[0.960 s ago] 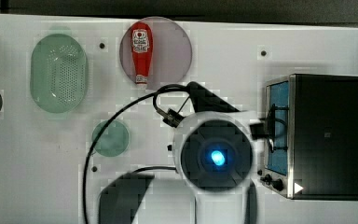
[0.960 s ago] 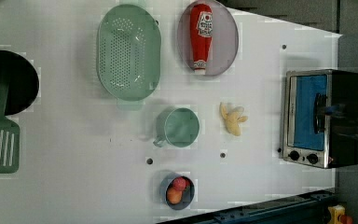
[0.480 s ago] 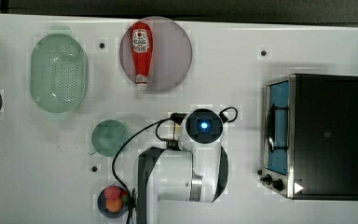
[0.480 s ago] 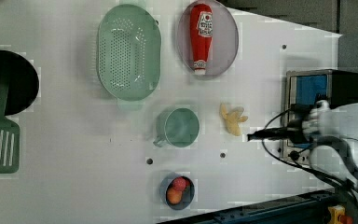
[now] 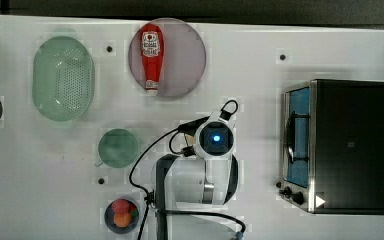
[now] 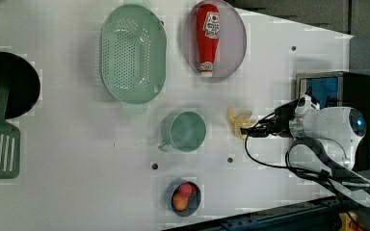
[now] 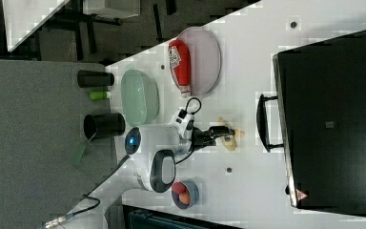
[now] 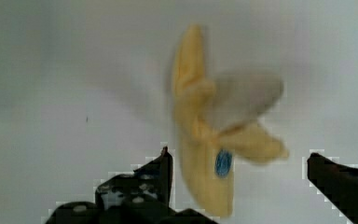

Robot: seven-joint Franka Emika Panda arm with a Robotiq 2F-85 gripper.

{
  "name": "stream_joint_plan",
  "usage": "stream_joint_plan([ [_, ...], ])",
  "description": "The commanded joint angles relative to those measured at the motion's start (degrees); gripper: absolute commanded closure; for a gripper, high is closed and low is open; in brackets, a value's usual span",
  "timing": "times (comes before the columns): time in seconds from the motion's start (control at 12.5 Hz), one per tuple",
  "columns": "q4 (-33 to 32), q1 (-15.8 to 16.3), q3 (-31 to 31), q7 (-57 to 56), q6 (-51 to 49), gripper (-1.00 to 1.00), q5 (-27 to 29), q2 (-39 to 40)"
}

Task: Pick Banana and place it in mug.

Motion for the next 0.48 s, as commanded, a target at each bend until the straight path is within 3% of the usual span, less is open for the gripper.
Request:
stream_joint_plan([
  [0.08, 1.3, 1.4, 0.1, -5.2, 5.8, -1.0, -0.2, 3.3],
  [0.16, 1.3, 1.4, 0.0, -5.2, 6.8, -0.93, -0.2, 3.9],
  [0.48, 0.8, 1.3, -0.2, -5.2, 6.8, 0.05, -0.2, 4.3],
])
